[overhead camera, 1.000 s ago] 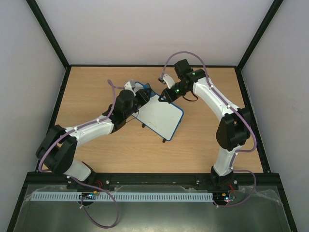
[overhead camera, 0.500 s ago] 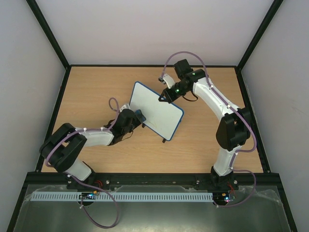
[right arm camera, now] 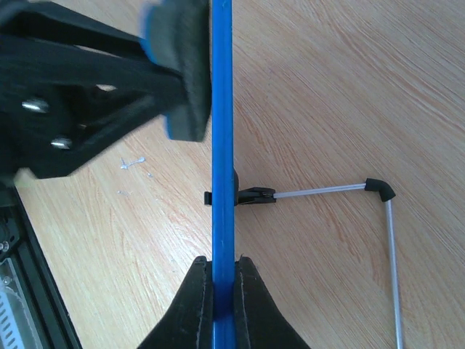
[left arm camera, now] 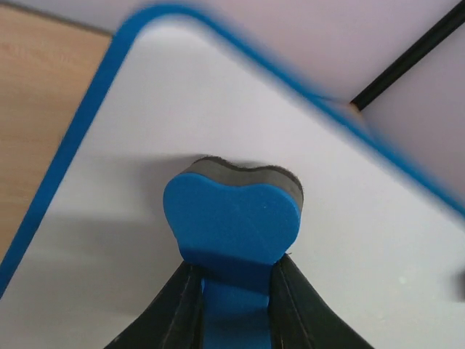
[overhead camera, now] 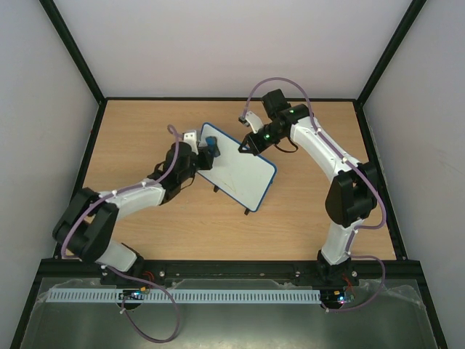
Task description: Erase the whiteboard
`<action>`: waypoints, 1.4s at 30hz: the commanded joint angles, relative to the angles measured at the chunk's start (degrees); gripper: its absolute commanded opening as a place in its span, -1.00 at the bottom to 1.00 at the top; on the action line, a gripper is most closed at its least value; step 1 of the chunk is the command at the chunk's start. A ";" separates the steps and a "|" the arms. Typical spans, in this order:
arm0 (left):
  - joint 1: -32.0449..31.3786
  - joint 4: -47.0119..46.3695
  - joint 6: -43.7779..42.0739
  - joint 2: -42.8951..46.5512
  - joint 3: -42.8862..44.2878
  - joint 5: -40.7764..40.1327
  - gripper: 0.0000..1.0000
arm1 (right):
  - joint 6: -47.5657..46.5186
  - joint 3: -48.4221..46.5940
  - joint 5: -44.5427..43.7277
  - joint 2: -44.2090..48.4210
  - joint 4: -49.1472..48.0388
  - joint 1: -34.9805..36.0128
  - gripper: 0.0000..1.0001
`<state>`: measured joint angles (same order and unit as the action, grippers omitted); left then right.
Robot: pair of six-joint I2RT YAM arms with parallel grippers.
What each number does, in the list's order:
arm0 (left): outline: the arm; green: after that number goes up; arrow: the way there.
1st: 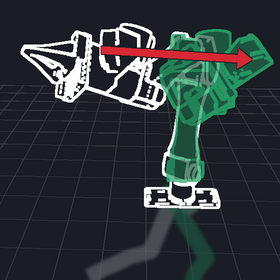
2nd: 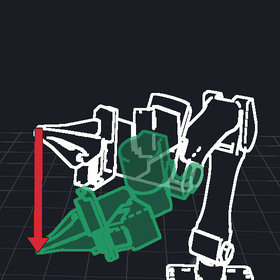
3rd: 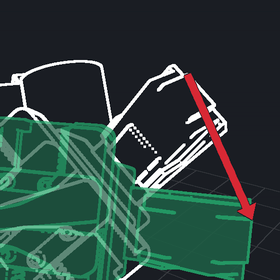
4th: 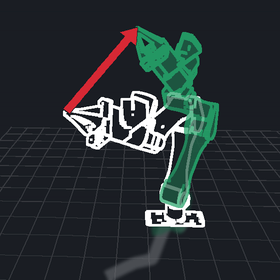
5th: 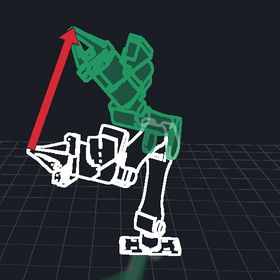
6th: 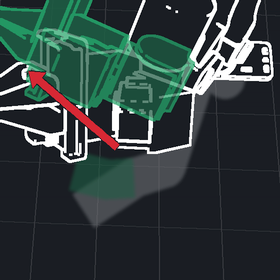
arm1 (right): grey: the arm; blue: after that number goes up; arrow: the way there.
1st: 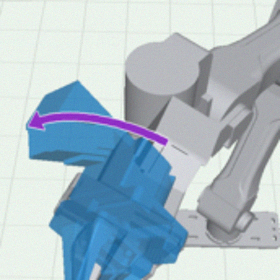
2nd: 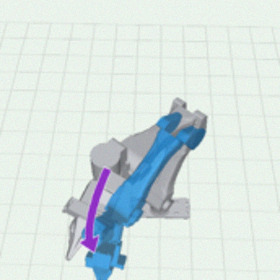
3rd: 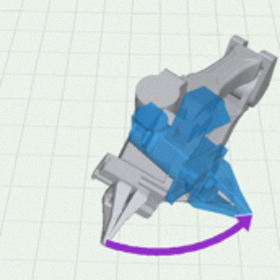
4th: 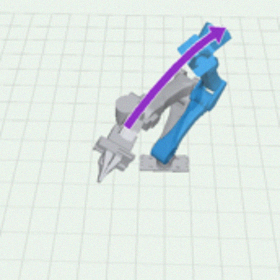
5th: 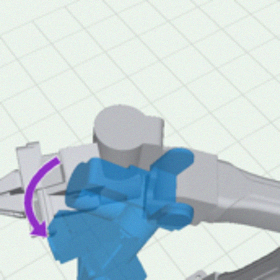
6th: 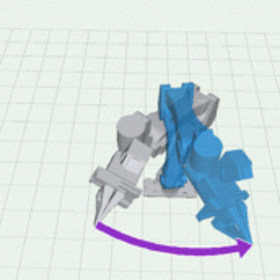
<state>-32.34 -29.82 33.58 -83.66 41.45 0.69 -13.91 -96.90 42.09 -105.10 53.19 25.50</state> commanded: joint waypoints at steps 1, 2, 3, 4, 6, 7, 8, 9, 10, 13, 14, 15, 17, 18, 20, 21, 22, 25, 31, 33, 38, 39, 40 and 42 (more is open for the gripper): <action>0.77 -0.14 -5.18 -5.11 -2.41 5.44 -0.95 | -0.98 3.39 -0.43 -2.13 7.69 2.10 -0.96; 0.79 -1.27 -4.01 -5.72 -4.07 4.86 -0.95 | -0.99 3.38 -0.45 -2.13 7.70 2.10 -0.96; 0.79 -2.48 -2.31 -6.25 -5.36 4.53 -0.95 | -1.01 3.32 -0.38 -2.09 7.70 2.10 -0.96; 0.83 -3.22 -0.78 -6.78 -6.65 3.83 -0.95 | -1.03 3.34 -0.35 -2.00 7.75 2.10 -0.96; 0.88 -4.90 2.04 -7.56 -9.13 2.43 -0.95 | -1.08 3.43 -0.26 -1.92 7.76 2.10 -0.96; 1.07 -5.61 3.63 -7.71 -10.43 1.16 -0.95 | -1.11 3.47 -0.14 -1.91 7.81 2.10 -0.96; 1.42 -6.64 5.13 -7.76 -11.79 0.07 -0.95 | -1.12 3.40 -0.09 -1.80 7.81 2.10 -0.96; 1.91 -7.64 6.27 -7.75 -12.96 -0.74 -0.95 | -1.24 3.39 -0.01 -1.70 7.82 2.10 -0.96; 2.47 -8.33 7.18 -7.81 -13.80 -1.28 -0.95 | -1.33 3.43 0.01 -1.55 7.81 2.10 -0.96; 4.39 -8.63 8.50 -7.52 -13.93 -1.22 -0.95 | -1.47 3.60 0.13 -1.30 7.81 2.09 -0.96; 4.92 -8.69 8.35 -6.86 -13.55 -0.88 -0.95 | -1.48 3.69 0.15 -1.28 7.82 2.10 -0.96; 5.25 -8.56 7.95 -6.03 -12.95 -0.71 -0.95 | -1.51 3.66 0.13 -1.26 7.82 2.10 -0.96; 5.52 -7.84 6.86 -3.51 -10.96 -0.77 -0.95 | -1.50 3.61 0.07 -1.25 7.81 2.10 -0.96; 5.53 -7.61 6.35 -2.60 -10.32 -0.92 -0.95 | -1.47 3.57 0.10 -1.29 7.85 2.10 -0.96; 5.62 -7.45 6.35 -1.14 -8.58 -1.08 -0.95 | -1.47 3.56 0.10 -1.27 7.86 2.10 -0.96; 5.62 -7.51 6.51 -0.78 -8.03 -1.05 -0.95 | -1.47 3.56 0.10 -1.32 7.88 2.10 -0.96; 5.66 -7.64 6.83 -0.74 -7.69 -1.04 -0.95 | -1.49 3.63 0.11 -1.34 7.88 2.10 -0.96; 5.62 -9.86 9.19 -1.94 -8.52 -1.27 -0.95 | -1.38 3.81 0.24 -1.38 7.68 2.10 -0.96; 3.73 -26.09 28.17 -10.39 -16.88 -1.28 -0.95 | -1.40 4.34 0.19 -1.40 7.52 2.10 -0.96; 2.28 -29.64 32.76 -14.94 -16.99 -0.89 -0.95 | -1.43 4.36 0.21 -1.51 7.56 2.10 -0.96; 0.44 -40.08 40.56 -24.07 -16.71 1.57 -0.95 | -1.38 4.42 0.04 -1.30 7.64 2.10 -0.96; 0.36 -40.84 41.27 -24.53 -16.64 1.75 -0.95 | -1.38 4.58 -0.08 -1.13 7.59 2.10 -0.96; 0.41 -40.68 41.48 -24.07 -16.30 1.66 -0.95 | -1.38 4.73 -0.23 -1.01 7.55 2.10 -0.96; 0.40 -37.54 40.47 -21.85 -14.97 1.39 -0.95 | -1.38 5.13 -0.14 -0.90 7.47 2.10 -0.96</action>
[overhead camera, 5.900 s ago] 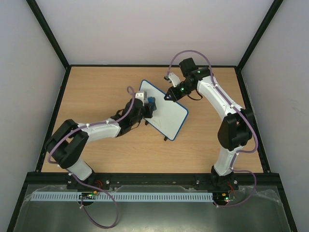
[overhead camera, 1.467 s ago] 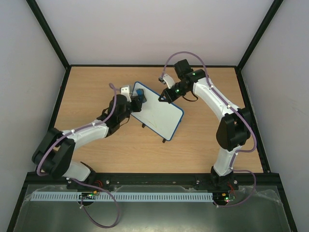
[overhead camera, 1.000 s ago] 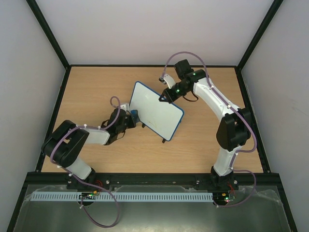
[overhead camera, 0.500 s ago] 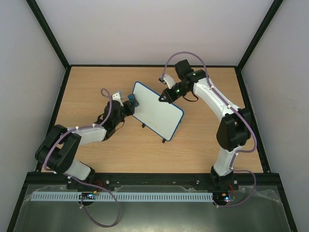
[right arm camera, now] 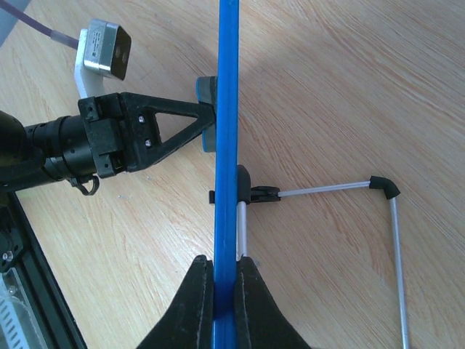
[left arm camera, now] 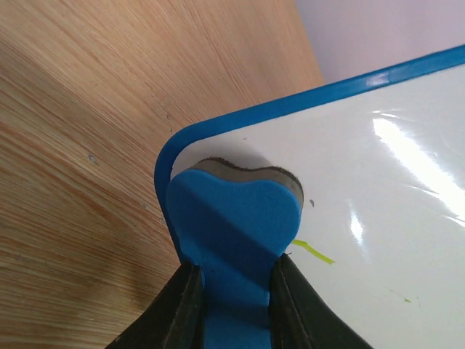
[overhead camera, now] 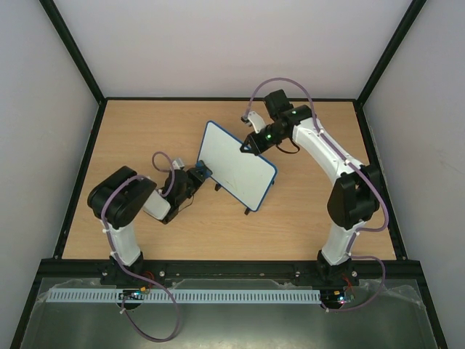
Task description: Erase the whiteboard
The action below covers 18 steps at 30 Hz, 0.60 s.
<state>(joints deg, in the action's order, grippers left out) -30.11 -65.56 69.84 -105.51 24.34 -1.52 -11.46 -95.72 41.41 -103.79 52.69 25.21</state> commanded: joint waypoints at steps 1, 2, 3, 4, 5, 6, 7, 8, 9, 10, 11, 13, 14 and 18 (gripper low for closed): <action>-1.77 0.31 3.23 1.45 3.25 3.55 -0.95 | -3.87 4.11 0.60 -2.21 7.88 2.39 -0.96; -1.80 2.61 2.15 2.84 4.81 3.54 -0.95 | -3.88 4.25 0.62 -2.21 7.78 2.39 -0.96; -1.93 4.57 1.26 4.28 6.06 3.54 -0.95 | -3.84 4.30 0.68 -2.31 7.72 2.39 -0.96; -2.07 6.16 0.24 5.48 7.21 3.54 -0.95 | -3.87 4.29 0.67 -2.31 7.71 2.39 -0.96; -2.25 7.55 -0.57 6.59 8.27 3.79 -0.95 | -3.79 4.24 0.69 -2.37 7.63 2.39 -0.96; -2.42 8.71 -1.31 7.59 9.48 4.11 -0.95 | -3.77 4.22 0.63 -2.43 7.62 2.39 -0.96; -2.74 10.18 -1.85 8.35 10.67 4.41 -0.95 | -3.74 4.16 0.68 -2.57 7.69 2.39 -0.96; -2.95 11.55 -2.21 8.98 11.66 4.68 -0.95 | -3.74 4.09 0.69 -2.56 7.65 2.39 -0.96; -3.16 12.42 -2.49 9.33 12.44 5.02 -0.95 | -3.70 4.08 0.63 -2.61 7.61 2.39 -0.96; -3.27 13.32 -2.54 9.51 13.01 5.33 -0.95 | -3.74 4.09 0.67 -2.64 7.68 2.39 -0.96; -3.43 14.03 -2.48 9.30 13.56 5.64 -0.95 | -3.70 4.13 0.65 -2.65 7.58 2.39 -0.96; -3.53 14.44 -1.89 8.34 13.45 5.91 -0.95 | -3.65 4.12 0.77 -2.74 7.55 2.41 -0.96; -3.50 14.20 -1.38 7.66 13.01 5.84 -0.95 | -3.65 4.14 0.71 -2.77 7.56 2.39 -0.96; -3.58 12.37 2.16 3.67 10.18 6.26 -0.95 | -3.74 4.19 0.77 -2.78 7.59 2.39 -0.96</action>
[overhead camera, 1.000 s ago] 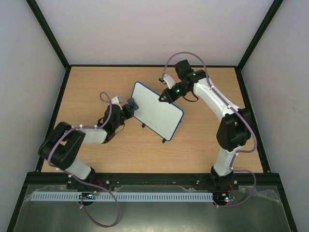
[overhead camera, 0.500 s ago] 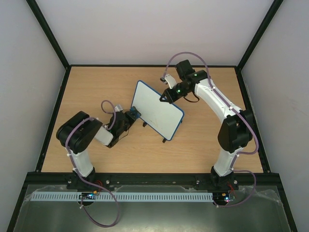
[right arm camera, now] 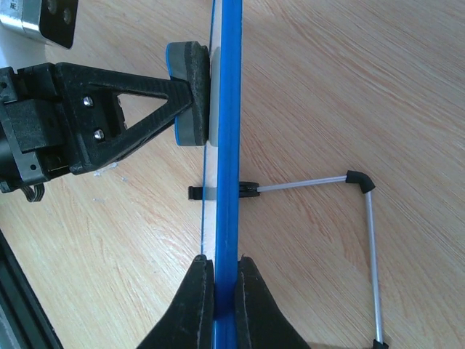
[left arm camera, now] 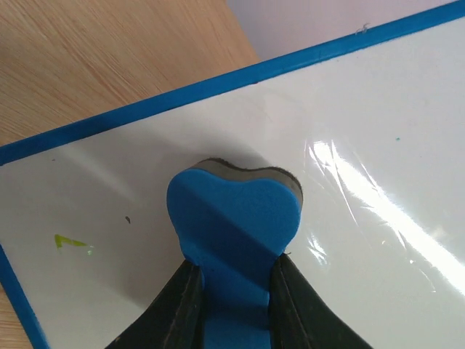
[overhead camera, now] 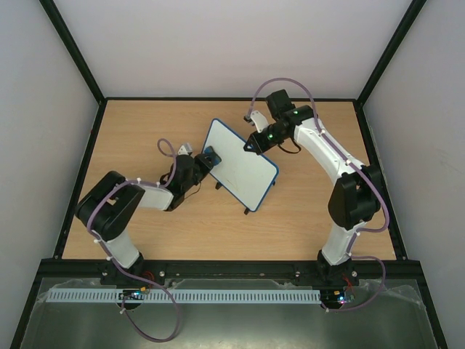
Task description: Erase the whiteboard
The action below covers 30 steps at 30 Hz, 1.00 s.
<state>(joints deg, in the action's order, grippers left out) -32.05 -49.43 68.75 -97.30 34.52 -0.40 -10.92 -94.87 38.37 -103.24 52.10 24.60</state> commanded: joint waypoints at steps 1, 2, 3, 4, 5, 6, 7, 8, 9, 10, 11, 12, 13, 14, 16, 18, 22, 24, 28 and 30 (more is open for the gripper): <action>-1.62 -3.90 3.98 -5.40 -0.65 5.29 -0.95 | -4.29 3.42 3.79 -3.29 8.20 3.00 -0.96; -1.68 -4.19 4.70 -6.12 -1.21 5.51 -0.95 | -4.29 3.46 3.83 -3.28 8.12 3.00 -0.96; -1.67 -3.92 5.27 -6.74 -1.44 5.91 -0.95 | -4.29 3.46 3.80 -3.28 8.15 3.00 -0.96; -1.70 -3.49 5.74 -7.17 -1.67 6.20 -0.95 | -4.39 3.46 3.82 -3.29 8.16 3.00 -0.96; -1.71 -2.75 6.23 -7.42 -1.91 6.24 -0.95 | -4.38 3.54 3.82 -3.28 8.17 3.00 -0.96; -1.78 -1.86 6.64 -7.42 -2.06 6.07 -0.95 | -4.38 3.59 3.77 -3.23 8.12 3.00 -0.96; -1.74 -0.69 7.06 -7.20 -2.23 5.80 -0.95 | -4.38 3.63 3.81 -3.20 8.16 3.00 -0.96; -1.65 0.57 7.24 -6.90 -2.27 5.58 -0.95 | -4.38 3.66 3.75 -3.13 8.19 3.00 -0.96; -1.49 2.42 7.41 -6.46 -2.05 5.28 -0.95 | -4.34 3.72 3.69 -3.07 8.12 3.00 -0.96; -1.25 5.43 7.67 -5.59 -1.67 4.84 -0.95 | -4.29 3.72 3.60 -3.02 8.19 3.00 -0.96; -0.95 6.86 7.62 -4.86 -1.53 4.58 -0.95 | -4.31 3.73 3.44 -2.96 8.17 3.00 -0.96; -0.45 9.56 7.76 -4.06 -1.13 4.23 -0.95 | -4.24 3.72 3.30 -2.87 8.12 3.00 -0.96; 0.02 11.71 7.75 -3.24 -0.69 3.93 -0.95 | -4.20 3.66 3.20 -2.78 8.14 3.00 -0.96; 0.52 13.47 7.50 -2.41 -0.43 3.77 -0.95 | -4.21 3.71 3.15 -2.73 8.15 3.00 -0.96; 1.69 16.34 6.66 -1.28 0.13 4.01 -0.95 | -4.23 3.71 3.12 -2.51 8.13 3.00 -0.96; 3.38 17.65 5.39 -1.24 1.17 5.53 -0.95 | -4.13 3.76 3.19 -2.49 8.05 3.00 -0.96; 6.81 17.60 2.78 -3.64 5.13 13.17 -0.95 | -4.12 3.55 3.35 -2.74 8.04 2.99 -0.96; 7.41 18.96 1.11 -3.26 7.52 14.11 -0.95 | -4.11 3.46 3.30 -2.84 8.08 3.00 -0.96; 7.41 21.05 -1.51 -1.71 11.95 15.21 -0.95 | -4.03 3.46 3.20 -2.79 8.03 3.01 -0.96; 6.85 19.66 -1.98 -0.69 13.06 16.49 -0.95 | -3.94 3.42 3.20 -2.76 8.02 3.06 -0.96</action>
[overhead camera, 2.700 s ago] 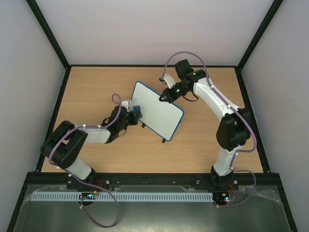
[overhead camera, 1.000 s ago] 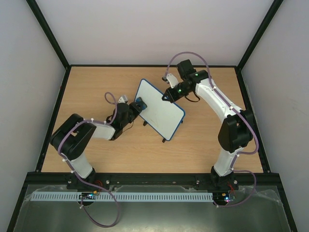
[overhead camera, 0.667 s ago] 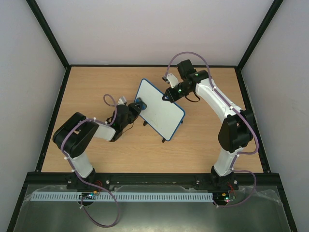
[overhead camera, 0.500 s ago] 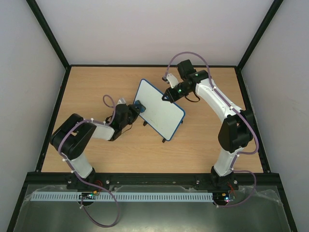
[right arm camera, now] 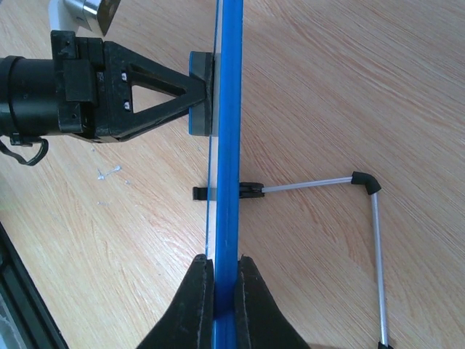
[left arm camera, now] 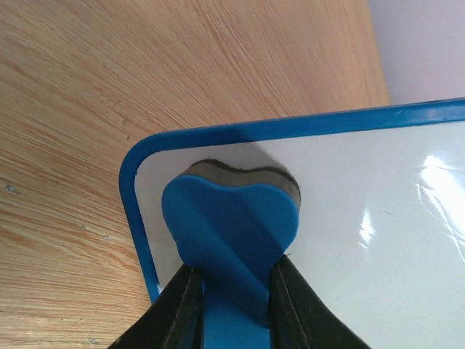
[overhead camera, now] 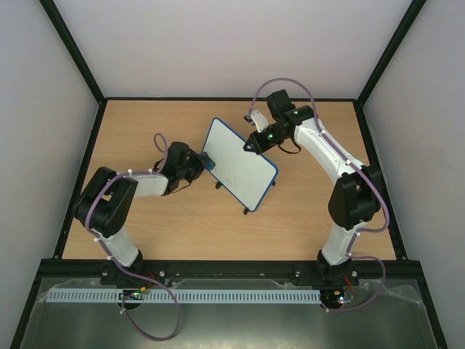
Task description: Erase the whiteboard
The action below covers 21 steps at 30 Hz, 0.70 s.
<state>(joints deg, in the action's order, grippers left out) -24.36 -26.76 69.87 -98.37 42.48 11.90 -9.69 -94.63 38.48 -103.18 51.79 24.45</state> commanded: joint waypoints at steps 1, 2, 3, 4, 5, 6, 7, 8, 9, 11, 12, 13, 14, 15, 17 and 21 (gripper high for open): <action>-1.36 -3.60 -3.41 1.00 5.61 4.61 -0.95 | -5.17 3.23 3.08 -2.82 8.33 3.22 -0.96; -1.99 -4.31 -4.01 1.45 5.94 5.04 -0.95 | -5.16 3.30 3.06 -2.90 8.25 3.19 -0.96; -2.69 -4.98 -4.51 1.82 6.21 5.41 -0.95 | -5.16 3.31 3.04 -2.97 8.24 3.21 -0.96; -3.39 -6.22 -4.89 2.08 6.17 6.00 -0.95 | -5.20 3.31 3.02 -3.07 8.17 3.24 -0.96; -4.16 -7.85 -5.30 2.05 5.94 6.89 -0.95 | -5.19 3.23 3.05 -3.08 8.20 3.24 -0.96; -5.01 -8.74 -5.24 1.85 5.68 7.55 -0.95 | -5.17 3.25 3.13 -3.17 8.18 3.24 -0.96; -5.77 -9.50 -5.11 1.60 5.29 7.93 -0.95 | -5.16 3.18 3.16 -3.19 8.14 3.24 -0.96; -6.61 -11.12 -5.09 1.13 4.57 8.39 -0.95 | -5.16 3.16 3.23 -3.22 8.11 3.24 -0.96; -7.55 -12.80 -4.82 0.56 3.88 8.86 -0.95 | -5.16 3.13 3.31 -3.25 8.13 3.24 -0.96; -9.83 -15.88 -3.45 -0.44 2.01 8.91 -0.95 | -5.16 2.98 3.35 -3.26 8.09 3.24 -0.96; -10.85 -17.08 -2.79 -0.89 1.12 8.62 -0.95 | -5.17 2.96 3.32 -3.26 8.19 3.24 -0.96; -11.92 -17.92 -2.06 -1.40 0.26 8.06 -0.95 | -5.18 2.96 3.24 -3.30 8.22 3.24 -0.96; -12.85 -18.14 -1.45 -1.84 -0.59 7.20 -0.95 | -5.16 2.96 3.22 -3.30 8.24 3.24 -0.96; -13.66 -18.17 -0.88 -2.25 -1.51 6.23 -0.95 | -5.16 2.95 3.24 -3.28 8.20 3.24 -0.96; -14.77 -17.28 0.60 -2.96 -3.45 3.38 -0.95 | -5.29 2.96 3.12 -3.33 8.26 3.24 -0.96; -15.47 -16.54 6.19 -4.94 -7.99 -1.47 -0.95 | -5.25 3.03 3.34 -3.26 8.22 3.24 -0.96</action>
<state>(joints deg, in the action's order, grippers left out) -35.46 -43.05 69.89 -97.71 37.80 6.90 -9.54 -94.65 36.51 -102.94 51.96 23.59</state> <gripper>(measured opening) 0.186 0.024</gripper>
